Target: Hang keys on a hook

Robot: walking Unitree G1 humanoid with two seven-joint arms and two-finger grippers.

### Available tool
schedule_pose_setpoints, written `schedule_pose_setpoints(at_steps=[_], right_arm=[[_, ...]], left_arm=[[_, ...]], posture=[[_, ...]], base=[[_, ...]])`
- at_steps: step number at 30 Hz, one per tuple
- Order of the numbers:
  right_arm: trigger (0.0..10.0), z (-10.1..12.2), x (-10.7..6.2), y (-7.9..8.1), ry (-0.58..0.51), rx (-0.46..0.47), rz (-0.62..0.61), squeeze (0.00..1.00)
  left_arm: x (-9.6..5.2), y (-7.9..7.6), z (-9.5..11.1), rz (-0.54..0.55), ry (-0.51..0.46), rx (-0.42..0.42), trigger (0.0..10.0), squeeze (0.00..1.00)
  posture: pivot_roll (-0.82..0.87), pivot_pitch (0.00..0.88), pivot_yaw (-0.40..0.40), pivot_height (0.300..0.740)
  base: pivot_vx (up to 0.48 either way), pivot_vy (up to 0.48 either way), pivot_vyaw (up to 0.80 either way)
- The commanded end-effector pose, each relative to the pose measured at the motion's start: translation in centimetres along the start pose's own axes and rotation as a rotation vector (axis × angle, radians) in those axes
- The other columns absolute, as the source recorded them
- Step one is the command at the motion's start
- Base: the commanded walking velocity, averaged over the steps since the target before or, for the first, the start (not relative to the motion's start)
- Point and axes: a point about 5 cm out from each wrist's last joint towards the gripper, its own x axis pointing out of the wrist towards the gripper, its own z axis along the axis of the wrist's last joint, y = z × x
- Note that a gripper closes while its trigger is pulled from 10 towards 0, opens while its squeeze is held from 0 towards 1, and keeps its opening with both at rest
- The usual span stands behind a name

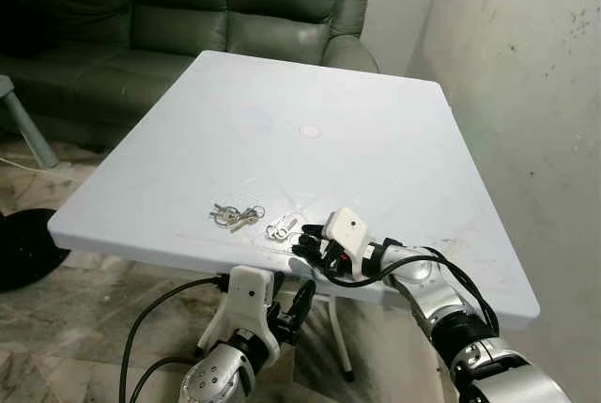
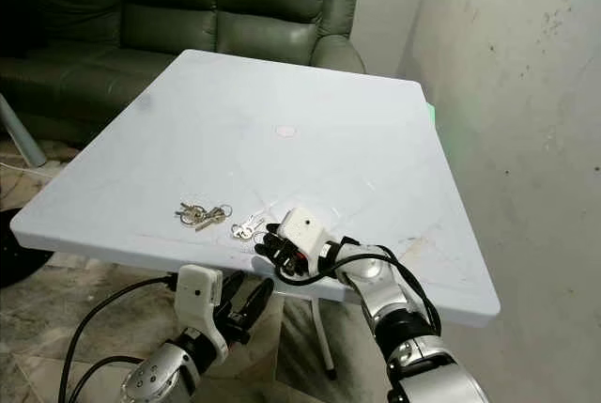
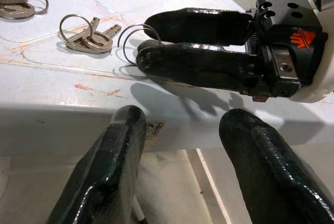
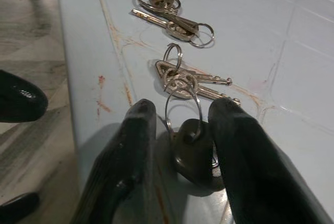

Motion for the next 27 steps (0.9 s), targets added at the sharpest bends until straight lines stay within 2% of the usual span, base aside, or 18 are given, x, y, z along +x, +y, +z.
schedule_pose_setpoints(at_steps=[1,9,27], right_arm=[[0.0,-0.47,-0.21,0.1,0.021,0.012,0.005,0.0],[0.0,-0.43,0.12,0.62,0.01,0.018,0.023,0.0],[0.0,0.29,0.11,0.04,-0.038,0.02,-0.009,0.0]], left_arm=[[0.18,-0.88,0.26,-0.01,-0.02,-0.031,10.0,0.0],[0.22,-0.84,0.32,-0.006,-0.02,-0.03,10.0,0.0],[0.33,-0.74,0.4,0.0,-0.025,-0.031,10.0,0.0]], posture=[[0.16,0.083,-0.123,0.74],[0.16,0.085,-0.122,0.74],[0.16,0.08,-0.124,0.74]], base=[[0.0,0.0,0.0],[0.0,0.0,0.0],[0.0,0.0,0.0]])
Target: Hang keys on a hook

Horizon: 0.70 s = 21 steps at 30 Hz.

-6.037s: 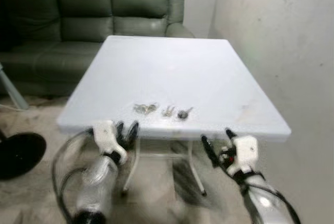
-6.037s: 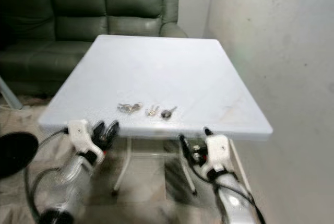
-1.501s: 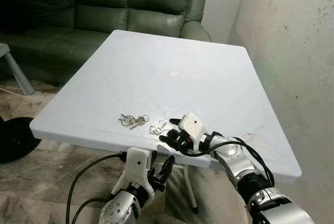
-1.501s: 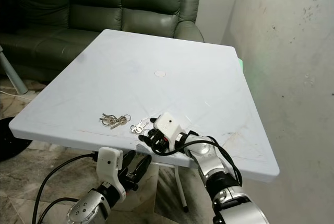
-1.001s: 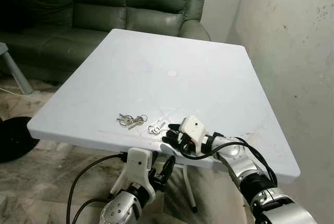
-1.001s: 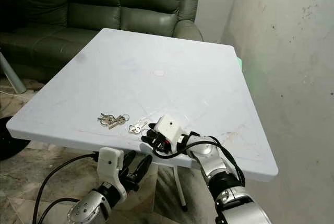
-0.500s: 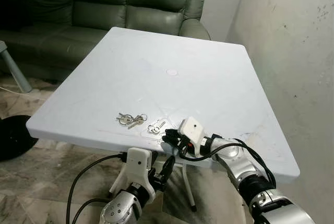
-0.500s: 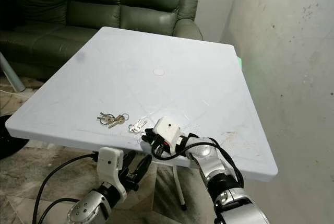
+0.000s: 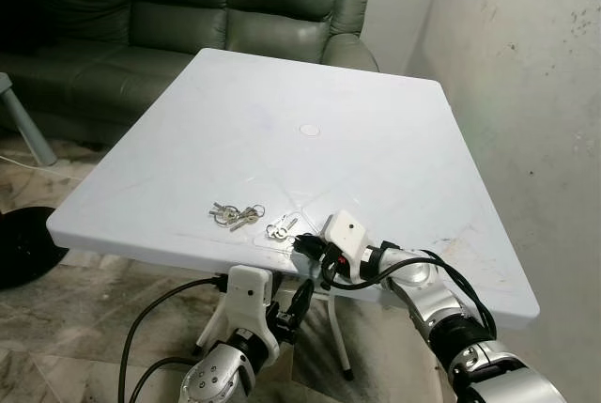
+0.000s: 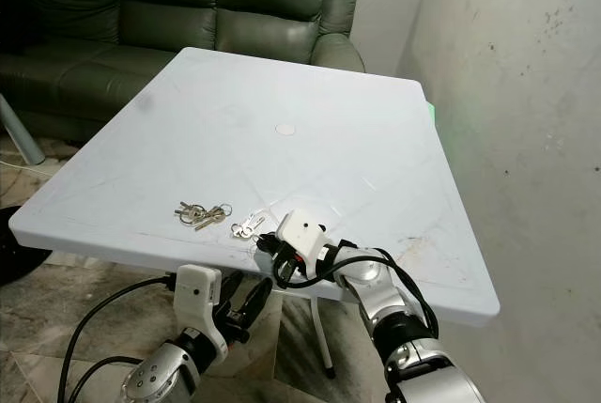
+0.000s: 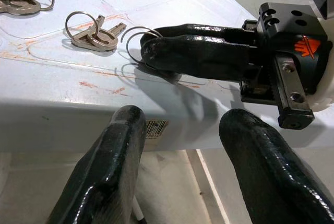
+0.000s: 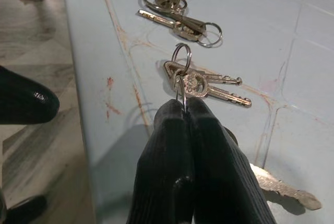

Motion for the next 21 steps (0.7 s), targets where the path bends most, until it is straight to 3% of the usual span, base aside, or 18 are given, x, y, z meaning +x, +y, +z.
schedule_pose_setpoints(at_steps=[1,5,8,9,10,11,12,13,17,19,21], right_arm=[[0.0,0.5,-0.1,-0.4,-0.036,-0.003,-0.016,0.0],[0.0,0.8,-0.2,-0.7,-0.07,0.009,-0.039,0.0],[0.0,1.6,-0.4,-1.2,-0.154,0.046,-0.097,0.0],[0.0,1.9,-0.3,-1.5,-0.183,0.097,-0.116,0.0],[1.2,2.5,-0.4,-2.0,-0.259,0.146,-0.168,0.0],[1.2,2.7,-0.4,-2.2,-0.278,0.16,-0.192,0.0],[3.8,2.8,-0.4,-2.3,-0.29,0.182,-0.213,0.0],[9.8,3.1,-0.4,-2.6,-0.323,0.228,-0.248,0.0],[10.0,3.5,-0.6,-3.2,-0.373,0.288,-0.328,0.0],[10.0,3.9,-1.3,-4.2,-0.432,0.342,-0.443,0.0],[10.0,4.0,-1.6,-4.4,-0.445,0.345,-0.469,0.0]], left_arm=[[0.3,-0.8,0.4,-0.012,-0.022,-0.02,10.0,0.0],[0.4,-0.7,0.4,-0.011,-0.027,-0.02,10.0,0.0],[0.7,-0.5,0.6,-0.007,-0.036,-0.022,10.0,0.0],[0.9,-0.3,0.8,-0.005,-0.043,-0.017,10.0,0.0],[1.2,0.1,1.3,0.002,-0.06,-0.006,10.0,0.0],[1.3,0.2,1.4,0.005,-0.064,-0.005,10.0,0.0],[1.4,0.3,1.5,0.008,-0.067,-0.005,10.0,0.0],[1.7,0.6,1.7,0.014,-0.074,0.005,10.0,0.0],[2.3,1.2,2.2,0.034,-0.09,0.011,10.0,0.0],[3.3,2.6,3.3,0.093,-0.12,0.038,10.0,0.0],[3.6,3.1,3.6,0.121,-0.129,0.037,10.0,0.0]], posture=[[0.16,0.076,-0.123,0.74],[0.16,0.07,-0.12,0.74],[0.16,0.058,-0.118,0.74],[0.16,0.055,-0.117,0.74],[0.16,0.047,-0.116,0.74],[0.16,0.04,-0.113,0.74],[0.16,0.04,-0.113,0.74],[0.15,0.029,-0.112,0.74],[0.15,0.02,-0.112,0.74],[0.14,0.0,-0.106,0.74],[0.14,0.0,-0.104,0.74]], base=[[0.0,0.0,0.0],[0.0,0.0,0.0],[0.0,0.0,0.0],[0.0,0.0,0.0],[0.0,0.0,0.0],[0.0,0.0,0.0],[0.0,0.0,0.0],[0.0,0.0,0.0],[0.0,0.0,0.0],[0.0,0.0,0.0],[0.0,0.0,0.0]])
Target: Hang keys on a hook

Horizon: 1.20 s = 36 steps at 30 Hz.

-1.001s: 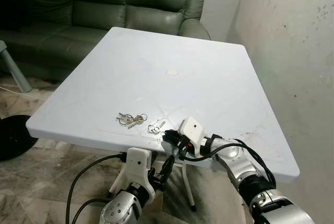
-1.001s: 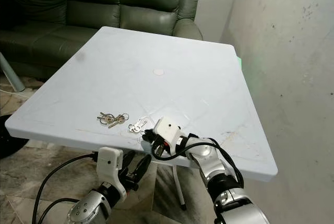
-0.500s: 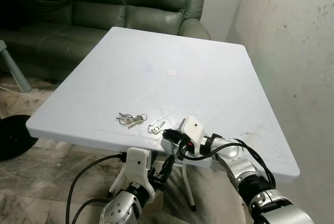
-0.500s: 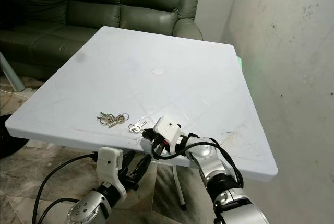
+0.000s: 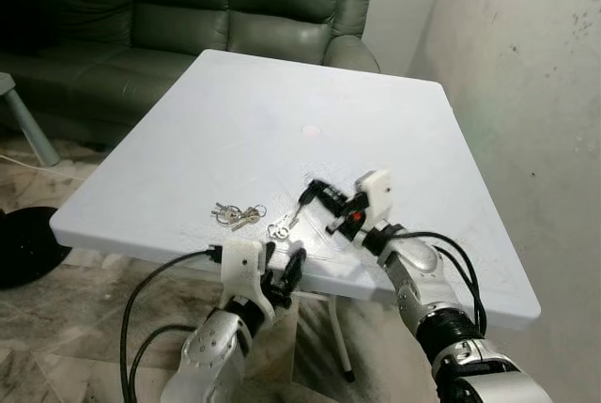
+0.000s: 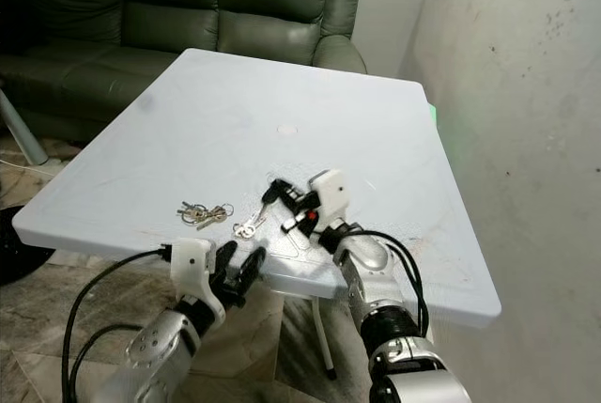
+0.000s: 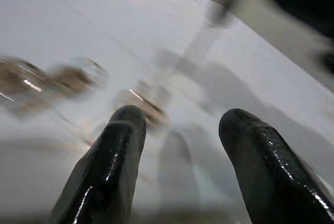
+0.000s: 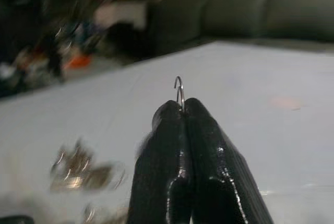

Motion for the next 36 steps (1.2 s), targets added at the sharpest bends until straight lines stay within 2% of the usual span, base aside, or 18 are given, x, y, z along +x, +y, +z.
schedule_pose_setpoints(at_steps=[1,2,4,7,8,10,12,16,20,23,24,31,36], right_arm=[[10.0,1.1,0.0,-0.8,-0.053,-0.005,-0.058,0.0],[10.0,1.1,0.0,-0.8,-0.053,-0.005,-0.058,0.0],[10.0,1.7,-0.4,-1.4,-0.077,-0.043,-0.133,0.0],[10.0,2.1,-0.9,-2.0,-0.093,-0.097,-0.216,0.0],[10.0,2.1,-0.9,-2.0,-0.093,-0.097,-0.216,0.0],[10.0,2.9,-1.6,-2.2,-0.13,-0.133,-0.296,0.0],[10.0,3.1,-1.9,-2.2,-0.144,-0.132,-0.321,0.0],[10.0,3.1,-2.3,-2.0,-0.15,-0.121,-0.337,0.0],[10.0,3.1,-4.0,-1.3,-0.174,-0.133,-0.4,0.0],[10.0,3.2,-4.4,-1.0,-0.181,-0.144,-0.412,0.0],[10.0,2.8,-5.1,-0.8,-0.161,-0.167,-0.439,0.0],[10.0,2.1,-6.7,-1.2,-0.107,-0.185,-0.507,0.0],[10.0,2.3,-7.1,-1.5,-0.092,-0.207,-0.54,0.0]], left_arm=[[0.5,0.4,0.2,0.031,-0.017,0.002,10.0,0.0],[0.5,0.4,0.2,0.031,-0.017,0.002,10.0,0.0],[1.5,1.7,1.0,0.082,-0.04,0.013,10.0,0.0],[2.3,3.0,2.0,0.117,-0.066,0.027,10.0,0.0],[2.3,3.0,2.0,0.117,-0.066,0.027,10.0,0.0],[3.0,4.1,3.3,0.135,-0.108,0.027,10.0,0.0],[3.2,4.4,3.6,0.135,-0.12,0.024,10.0,0.0],[3.3,4.7,4.0,0.135,-0.132,0.018,10.0,0.0],[3.1,5.3,4.5,0.134,-0.164,0.026,10.0,0.0],[2.9,5.4,4.5,0.134,-0.172,0.02,10.0,0.0],[2.6,5.7,4.3,0.139,-0.171,0.016,10.0,0.0],[2.1,6.5,4.1,0.164,-0.168,0.016,10.0,0.0],[2.0,7.3,4.3,0.188,-0.173,0.006,10.0,0.0]], posture=[[0.14,0.0,-0.104,0.74],[0.14,0.0,-0.104,0.74],[0.12,0.0,-0.097,0.74],[0.11,0.0,-0.091,0.74],[0.11,0.0,-0.091,0.74],[0.09,0.0,-0.084,0.74],[0.09,0.0,-0.085,0.74],[0.08,0.0,-0.08,0.74],[0.07,0.0,-0.07,0.74],[0.06,0.0,-0.066,0.74],[0.06,0.0,-0.062,0.74],[0.05,0.0,-0.05,0.74],[0.05,0.0,-0.048,0.74]], base=[[0.0,0.0,0.0],[0.0,0.0,0.0],[0.0,0.0,0.0],[0.0,0.0,0.0],[0.0,0.0,0.0],[0.0,0.0,0.0],[0.0,0.0,0.0],[0.0,0.0,0.0],[0.0,0.0,0.0],[0.0,0.0,0.0],[0.0,0.0,0.0],[0.0,0.0,0.0],[0.0,0.0,0.0]])
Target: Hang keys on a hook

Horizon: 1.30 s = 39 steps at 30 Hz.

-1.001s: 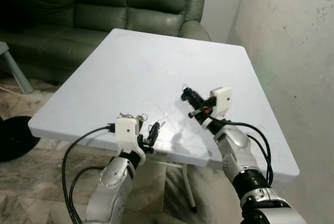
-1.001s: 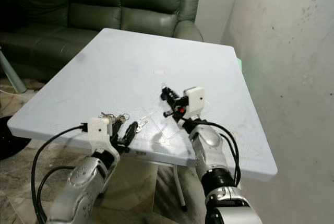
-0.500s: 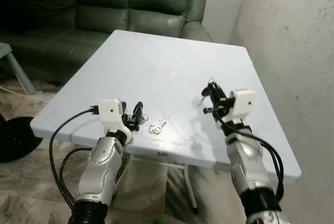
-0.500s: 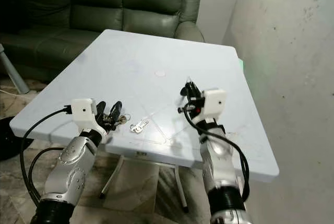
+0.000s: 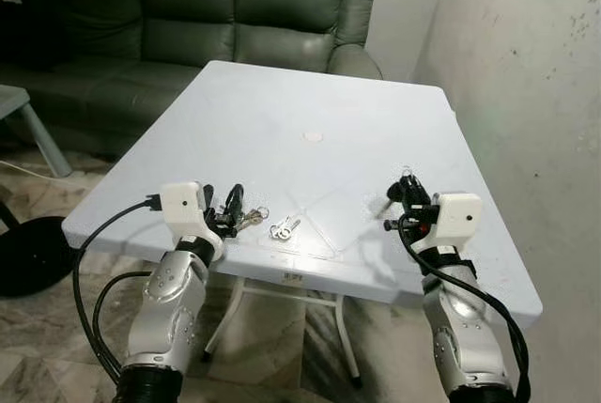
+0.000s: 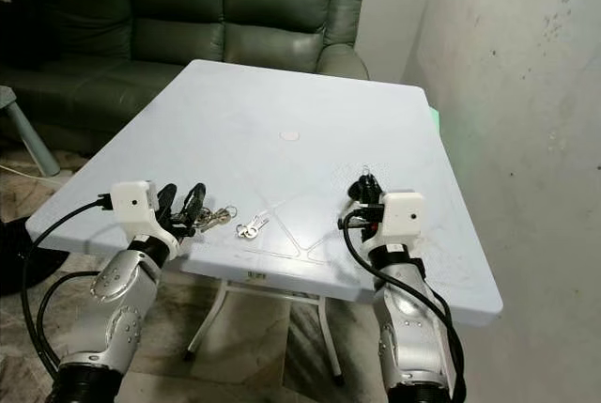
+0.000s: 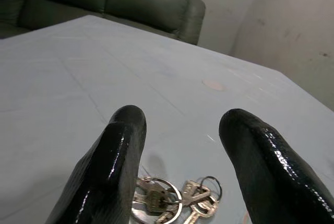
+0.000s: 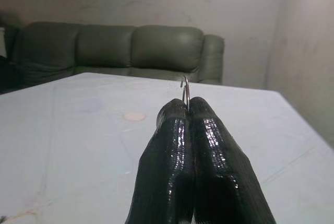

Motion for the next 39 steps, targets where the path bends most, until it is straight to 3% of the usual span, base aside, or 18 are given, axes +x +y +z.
schedule_pose_setpoints(at_steps=[1,23,33,39], right_arm=[[10.0,0.41,0.0,-0.26,-0.007,-0.012,-0.012,0.0],[10.0,0.14,-0.22,0.3,0.073,-0.064,0.01,0.0],[10.0,0.1,-0.21,0.27,0.099,-0.065,0.008,0.0],[10.0,0.07,-0.23,0.38,0.113,-0.065,0.011,0.0]], left_arm=[[0.06,0.4,0.1,0.01,-0.001,-0.005,10.0,0.0],[0.01,0.64,0.17,-0.003,0.007,-0.022,10.0,0.0],[0.06,0.51,0.11,-0.005,0.011,-0.033,10.0,0.0],[0.24,0.63,0.05,0.012,0.021,-0.04,10.0,0.0]], posture=[[0.05,0.0,-0.048,0.74],[0.05,0.0,-0.048,0.74],[0.05,0.0,-0.05,0.74],[0.05,0.0,-0.051,0.74]], base=[[0.0,0.0,0.0],[0.0,0.061,0.0],[0.0,0.466,-0.75],[0.0,0.041,-0.79]])
